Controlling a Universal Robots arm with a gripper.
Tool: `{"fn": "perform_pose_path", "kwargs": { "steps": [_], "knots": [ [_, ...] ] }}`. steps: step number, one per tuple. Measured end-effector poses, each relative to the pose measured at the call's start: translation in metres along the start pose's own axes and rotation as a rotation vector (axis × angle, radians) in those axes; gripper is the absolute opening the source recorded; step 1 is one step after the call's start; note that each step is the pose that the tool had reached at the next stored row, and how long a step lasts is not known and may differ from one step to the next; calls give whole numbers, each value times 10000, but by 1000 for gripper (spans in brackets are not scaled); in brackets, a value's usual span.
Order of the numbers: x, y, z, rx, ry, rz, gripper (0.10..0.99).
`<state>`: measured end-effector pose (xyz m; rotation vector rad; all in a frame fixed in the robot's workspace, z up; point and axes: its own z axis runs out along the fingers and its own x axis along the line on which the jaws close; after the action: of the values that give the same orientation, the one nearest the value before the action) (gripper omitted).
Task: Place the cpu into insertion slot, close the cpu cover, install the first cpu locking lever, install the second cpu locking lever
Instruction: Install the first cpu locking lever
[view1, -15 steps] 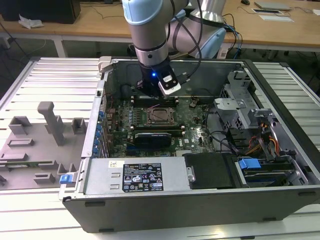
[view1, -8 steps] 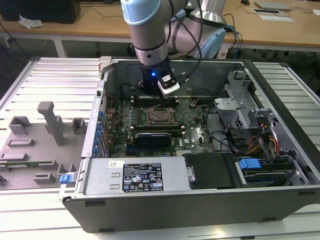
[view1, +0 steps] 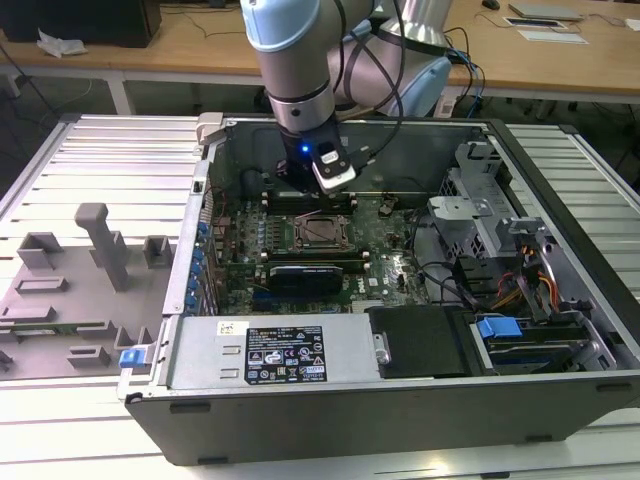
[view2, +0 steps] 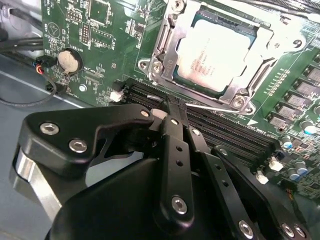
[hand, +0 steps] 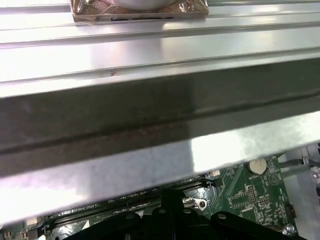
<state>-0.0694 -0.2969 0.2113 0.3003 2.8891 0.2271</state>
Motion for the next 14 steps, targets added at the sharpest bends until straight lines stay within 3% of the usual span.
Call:
{"fn": "perform_pose_path", "kwargs": {
  "steps": [14],
  "knots": [
    [27, 37, 81, 236, -164, 832, 106]
  ]
}}
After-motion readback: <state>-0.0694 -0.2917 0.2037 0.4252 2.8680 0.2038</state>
